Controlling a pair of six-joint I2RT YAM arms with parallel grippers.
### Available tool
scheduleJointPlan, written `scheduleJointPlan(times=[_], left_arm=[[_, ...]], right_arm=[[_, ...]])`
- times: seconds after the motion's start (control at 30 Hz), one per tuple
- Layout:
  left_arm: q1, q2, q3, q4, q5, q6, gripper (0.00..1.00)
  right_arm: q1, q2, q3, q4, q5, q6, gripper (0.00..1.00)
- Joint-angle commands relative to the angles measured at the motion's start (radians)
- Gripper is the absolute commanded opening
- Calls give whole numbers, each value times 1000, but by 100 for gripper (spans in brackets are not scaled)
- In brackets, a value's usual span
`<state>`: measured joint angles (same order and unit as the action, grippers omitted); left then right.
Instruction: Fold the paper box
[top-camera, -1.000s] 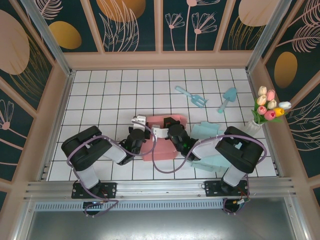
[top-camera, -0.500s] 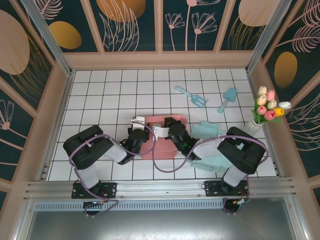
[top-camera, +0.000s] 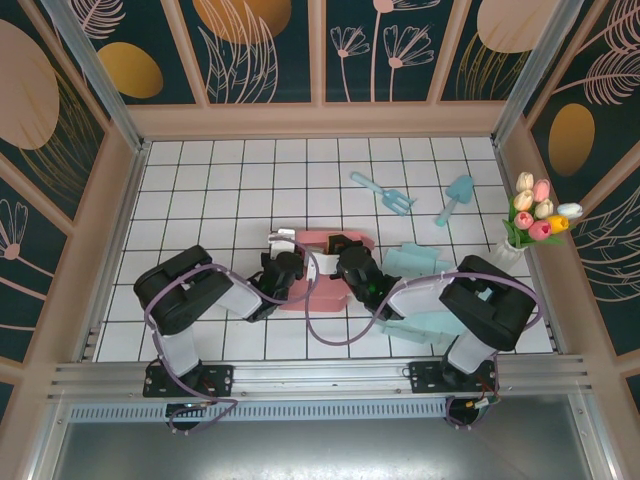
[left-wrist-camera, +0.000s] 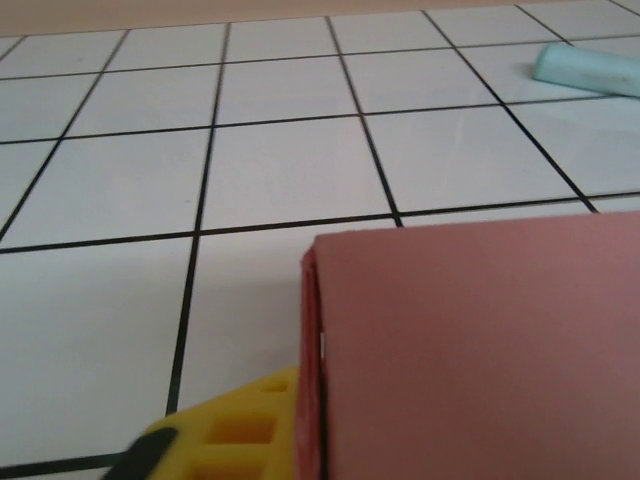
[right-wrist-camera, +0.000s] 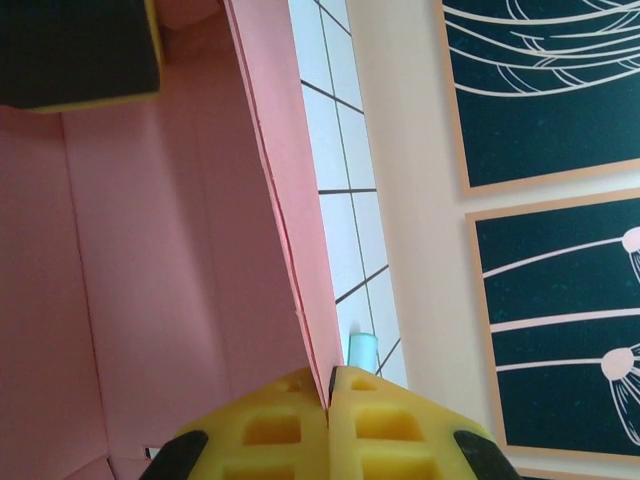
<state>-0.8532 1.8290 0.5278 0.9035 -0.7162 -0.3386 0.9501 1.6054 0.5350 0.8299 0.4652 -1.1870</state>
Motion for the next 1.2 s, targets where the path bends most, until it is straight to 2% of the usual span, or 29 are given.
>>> scheduleJointPlan(times=[0.0, 0.13, 0.23, 0.3, 0.37, 0.47, 0.53, 0.67, 0.73, 0.8, 0.97, 1.07, 1.17], left_arm=[[43, 41, 6, -251, -294, -100, 6], [42, 41, 14, -288, -345, -114, 6], [42, 29, -6, -249, -305, -88, 9], [42, 20, -9, -246, -283, -81, 14], [42, 16, -5, -252, -272, -81, 27], [43, 2, -10, -242, -243, -82, 38], [42, -2, -11, -229, -226, -78, 42], [42, 3, -20, -199, -205, -74, 43], [43, 12, -24, -179, -209, -67, 40], [42, 28, -21, -169, -226, -63, 31], [42, 50, 11, -221, -279, -97, 3], [43, 43, 9, -217, -269, -92, 1], [42, 29, 0, -194, -211, -67, 0]], right_arm=[[0, -45, -6, 15, 14, 41, 0], [-2, -61, -8, 15, 26, 52, 0], [-6, -68, -10, 12, 24, 62, 0], [-9, -68, -10, 9, 24, 68, 0], [-12, -67, -6, 7, 24, 76, 0], [-14, -60, 1, -3, 22, 92, 0], [-14, -53, 5, -8, 23, 99, 0], [-15, -42, 12, -16, 24, 101, 0], [-14, -39, 15, -19, 24, 103, 0], [-14, -36, 17, -21, 21, 106, 0], [-14, -29, 20, -26, 20, 110, 0], [-14, -26, 25, -27, 21, 116, 0], [-14, -28, 38, -39, 11, 143, 0]])
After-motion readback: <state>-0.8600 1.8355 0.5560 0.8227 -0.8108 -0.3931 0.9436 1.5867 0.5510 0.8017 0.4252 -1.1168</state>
